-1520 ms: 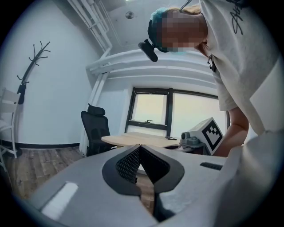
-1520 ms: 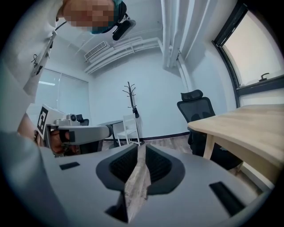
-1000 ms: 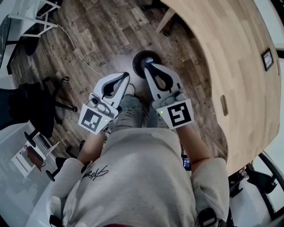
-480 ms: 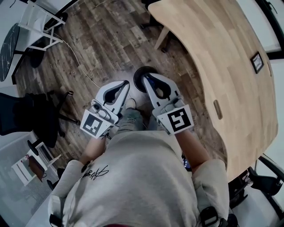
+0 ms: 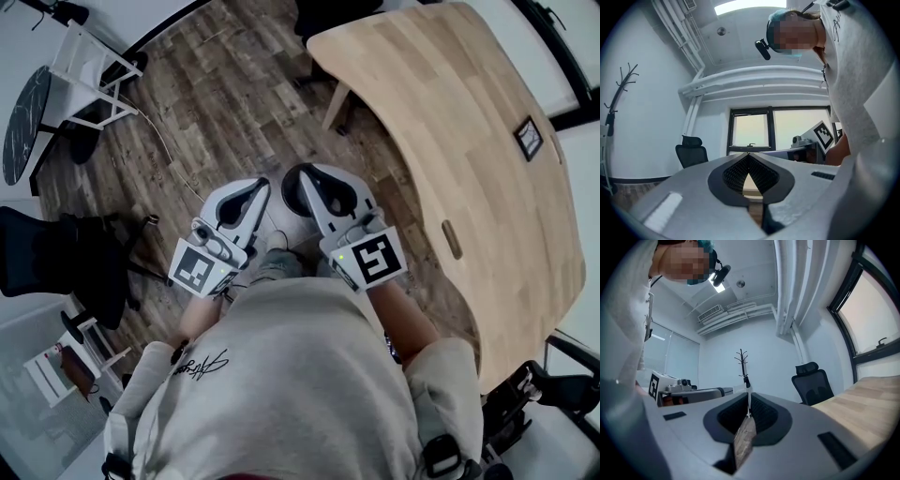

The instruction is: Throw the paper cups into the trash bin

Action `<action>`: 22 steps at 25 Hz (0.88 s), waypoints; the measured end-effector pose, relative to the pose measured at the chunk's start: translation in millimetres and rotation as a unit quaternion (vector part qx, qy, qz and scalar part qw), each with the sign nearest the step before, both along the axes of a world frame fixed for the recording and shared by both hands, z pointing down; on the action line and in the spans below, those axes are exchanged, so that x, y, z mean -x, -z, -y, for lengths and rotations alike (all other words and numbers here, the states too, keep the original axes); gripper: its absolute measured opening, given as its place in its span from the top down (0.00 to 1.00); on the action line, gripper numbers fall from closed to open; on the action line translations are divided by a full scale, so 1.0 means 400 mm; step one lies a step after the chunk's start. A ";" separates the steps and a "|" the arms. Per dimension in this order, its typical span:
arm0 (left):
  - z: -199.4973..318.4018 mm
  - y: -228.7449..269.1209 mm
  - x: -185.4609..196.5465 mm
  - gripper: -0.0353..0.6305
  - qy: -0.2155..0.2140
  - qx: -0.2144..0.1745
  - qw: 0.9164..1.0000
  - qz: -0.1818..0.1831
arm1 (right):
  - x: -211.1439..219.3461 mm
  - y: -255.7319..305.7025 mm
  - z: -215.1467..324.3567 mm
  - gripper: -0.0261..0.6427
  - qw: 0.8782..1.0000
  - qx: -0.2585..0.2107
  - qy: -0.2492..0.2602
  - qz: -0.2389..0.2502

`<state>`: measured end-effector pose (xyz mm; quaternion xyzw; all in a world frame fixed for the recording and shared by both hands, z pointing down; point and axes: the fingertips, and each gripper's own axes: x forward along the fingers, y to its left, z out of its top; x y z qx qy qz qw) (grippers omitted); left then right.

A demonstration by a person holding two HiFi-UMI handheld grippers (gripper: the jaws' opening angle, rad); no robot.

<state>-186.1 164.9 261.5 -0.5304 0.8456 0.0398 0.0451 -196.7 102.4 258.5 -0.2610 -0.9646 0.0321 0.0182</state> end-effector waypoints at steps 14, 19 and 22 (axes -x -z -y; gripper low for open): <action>-0.020 0.051 0.013 0.94 0.003 -0.008 1.000 0.016 | -0.008 0.053 0.021 0.95 1.000 -0.012 -0.018 0.002; -0.021 0.055 0.016 0.94 0.001 -0.007 1.000 0.019 | -0.002 0.057 0.026 0.95 1.000 -0.009 -0.020 0.010; -0.024 0.055 0.022 0.94 0.001 -0.006 1.000 0.020 | 0.000 0.054 0.021 0.95 1.000 -0.011 -0.017 0.013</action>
